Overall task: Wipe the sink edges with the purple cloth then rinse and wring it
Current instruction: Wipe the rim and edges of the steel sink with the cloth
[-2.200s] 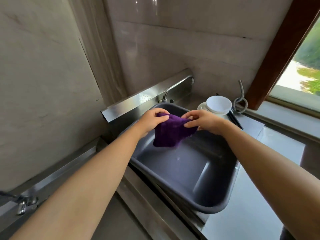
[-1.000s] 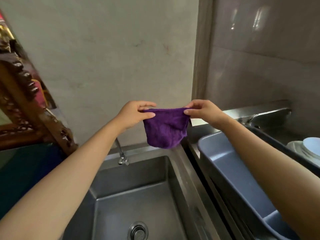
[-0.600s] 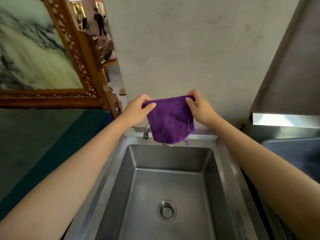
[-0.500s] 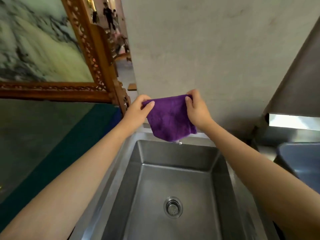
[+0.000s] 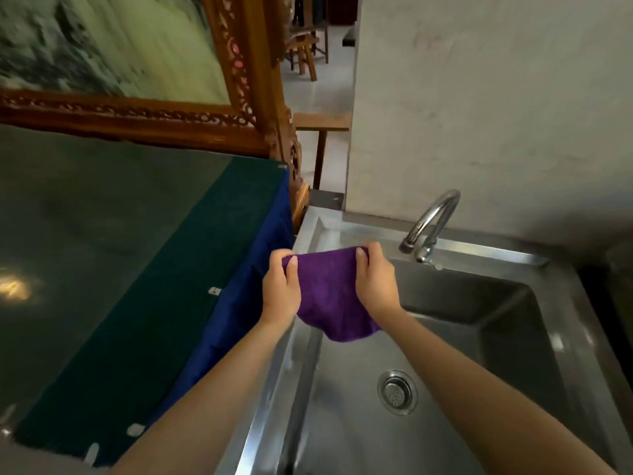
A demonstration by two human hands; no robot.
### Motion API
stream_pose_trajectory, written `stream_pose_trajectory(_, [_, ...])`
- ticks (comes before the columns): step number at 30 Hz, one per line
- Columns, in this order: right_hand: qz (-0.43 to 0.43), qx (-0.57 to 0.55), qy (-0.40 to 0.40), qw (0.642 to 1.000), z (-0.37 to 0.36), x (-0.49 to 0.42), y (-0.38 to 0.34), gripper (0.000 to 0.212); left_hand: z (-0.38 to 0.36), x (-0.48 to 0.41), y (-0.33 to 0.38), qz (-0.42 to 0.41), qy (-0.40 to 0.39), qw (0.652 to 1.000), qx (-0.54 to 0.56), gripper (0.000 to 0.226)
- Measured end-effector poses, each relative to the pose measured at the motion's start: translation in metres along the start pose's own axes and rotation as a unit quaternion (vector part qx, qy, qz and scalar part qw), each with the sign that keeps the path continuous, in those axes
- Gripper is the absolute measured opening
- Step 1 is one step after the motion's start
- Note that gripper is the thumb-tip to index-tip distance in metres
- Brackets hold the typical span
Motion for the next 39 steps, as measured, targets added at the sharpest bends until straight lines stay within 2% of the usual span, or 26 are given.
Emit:
stream_pose_trajectory(6, [-0.078,-0.011,-0.009,0.997,-0.057,0.007,0.038,0.017,-0.007,-0.015,-0.057,0.027,-0.046,0.998,-0.021,0.019])
stream_pose_trajectory(12, [-0.128,-0.032,-0.004,0.991,-0.067,-0.011,0.069,0.022,-0.036,-0.043,-0.080,0.049,-0.109,0.992,-0.032,0.019])
stream_pose_trajectory(17, [-0.150,-0.034,0.005,0.988,-0.080,-0.055,0.093,0.024,-0.064,-0.086,-0.086,0.035,-0.089,0.994,-0.047,0.018])
stream_pose_trajectory(22, [-0.116,-0.017,0.027,0.993,-0.105,-0.120,0.102,0.025,-0.087,-0.138,-0.094,0.028,-0.051,0.997,-0.057,0.017])
stream_pose_trajectory(24, [-0.085,-0.003,-0.006,0.996,-0.119,-0.137,0.102,0.040,-0.098,-0.156,-0.104,0.021,-0.049,0.996,-0.070,0.017])
stream_pose_trajectory(26, [-0.018,0.106,-0.047,0.993,-0.138,-0.140,0.107,0.060,-0.105,-0.168,-0.116,0.009,-0.047,0.994,-0.102,0.017])
stream_pose_trajectory(28, [0.055,0.237,-0.116,0.963,-0.163,-0.128,0.115,0.066,-0.109,-0.172,-0.127,-0.020,-0.040,0.989,-0.140,0.018])
stream_pose_trajectory(30, [0.069,0.278,-0.179,0.941,-0.182,-0.115,0.126,0.076,-0.111,-0.171,-0.135,-0.045,-0.039,0.986,-0.158,0.024])
stream_pose_trajectory(32, [0.058,0.288,-0.175,0.940,-0.188,-0.115,0.136,0.083,-0.113,-0.165,-0.138,-0.065,-0.066,0.987,-0.133,0.036])
stream_pose_trajectory(35, [0.064,0.322,-0.162,0.931,-0.182,-0.137,0.146,0.074,-0.122,-0.153,-0.136,-0.085,-0.149,0.978,-0.122,0.060])
stream_pose_trajectory(39, [0.091,0.332,-0.152,0.927,-0.170,-0.162,0.154,0.052,-0.132,-0.149,-0.137,-0.103,-0.199,0.948,-0.225,0.072])
Point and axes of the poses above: each hand's wrist, its own x-axis away from the middle knuckle, its own z-axis out of the back of the hand, y = z × x, the point moved 4 cm from there along -x, towards the middle knuckle, and after that the axes turned 3 degrees about z, right-handed, at the moved point
